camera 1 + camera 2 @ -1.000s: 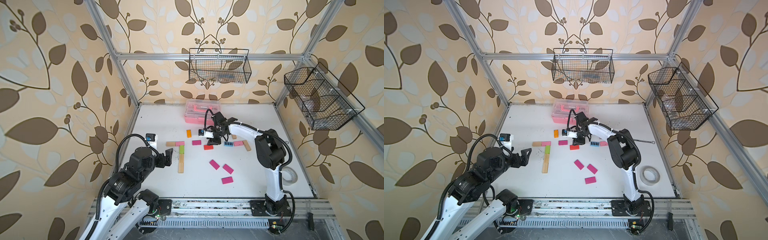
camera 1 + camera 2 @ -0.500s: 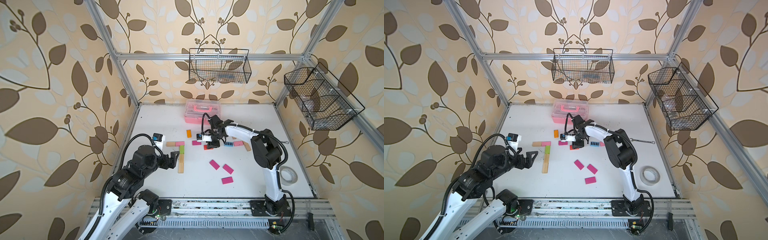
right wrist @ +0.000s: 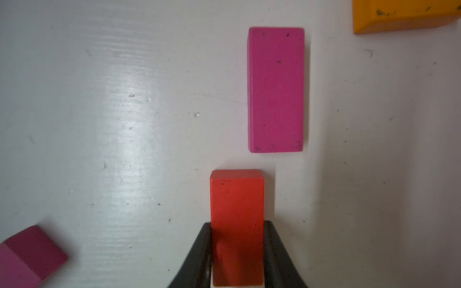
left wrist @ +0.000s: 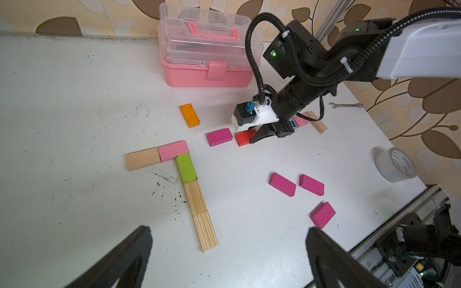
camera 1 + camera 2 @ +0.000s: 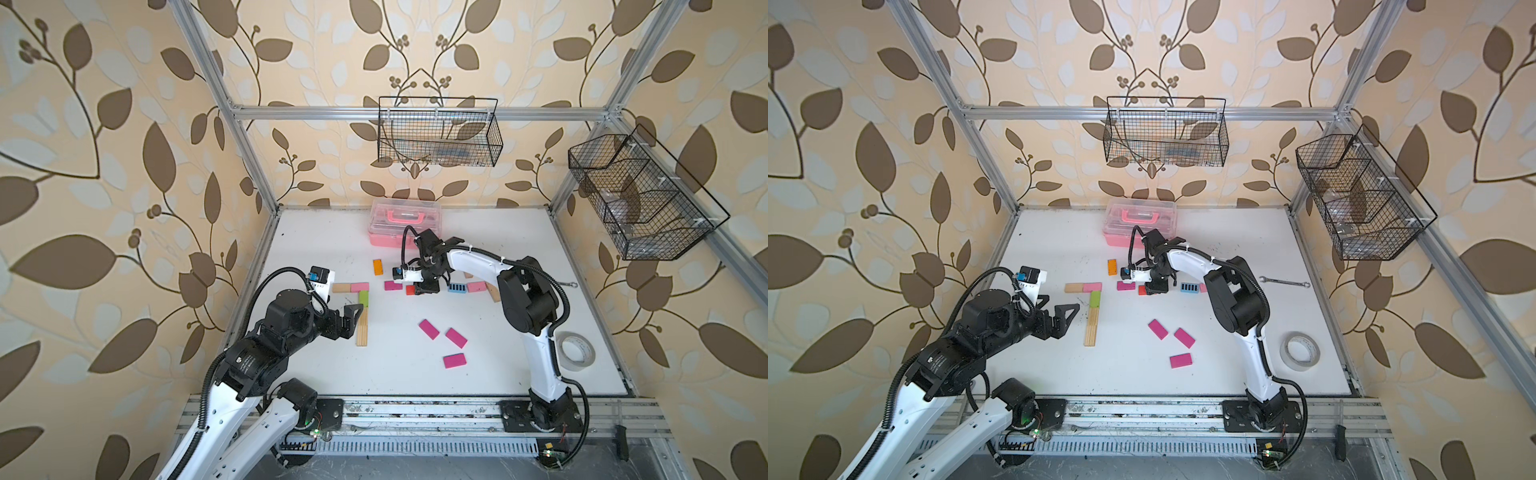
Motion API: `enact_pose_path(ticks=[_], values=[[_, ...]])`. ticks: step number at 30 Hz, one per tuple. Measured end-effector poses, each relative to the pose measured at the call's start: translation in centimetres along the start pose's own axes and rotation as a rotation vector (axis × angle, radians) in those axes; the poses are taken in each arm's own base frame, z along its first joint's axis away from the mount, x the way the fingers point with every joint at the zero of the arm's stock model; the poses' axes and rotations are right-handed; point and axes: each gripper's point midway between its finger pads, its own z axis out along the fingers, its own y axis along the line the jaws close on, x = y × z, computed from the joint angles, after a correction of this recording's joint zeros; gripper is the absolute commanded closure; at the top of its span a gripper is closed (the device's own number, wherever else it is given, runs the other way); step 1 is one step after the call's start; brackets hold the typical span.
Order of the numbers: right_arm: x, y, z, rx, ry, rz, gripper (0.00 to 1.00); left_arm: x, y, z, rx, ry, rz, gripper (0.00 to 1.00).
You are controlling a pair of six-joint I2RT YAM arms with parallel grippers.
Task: Assemble the number 7 with building blocks
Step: Assemble the building block at the center of the board.
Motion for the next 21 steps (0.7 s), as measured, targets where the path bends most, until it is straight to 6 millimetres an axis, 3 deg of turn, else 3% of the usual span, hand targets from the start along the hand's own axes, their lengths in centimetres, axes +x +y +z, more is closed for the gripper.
enact_pose_path(ticks=[7,21], values=[[-0.9,-1.4,0.3,0.014,-0.009,-0.022,0.72,-0.1,0.0,0.0,0.001,-0.005,0.000,0.01],[-0.6,-1.2,0.3,-0.004,0.004,-0.051,0.70,-0.1,0.0,0.0,0.001,-0.005,0.000,0.01]])
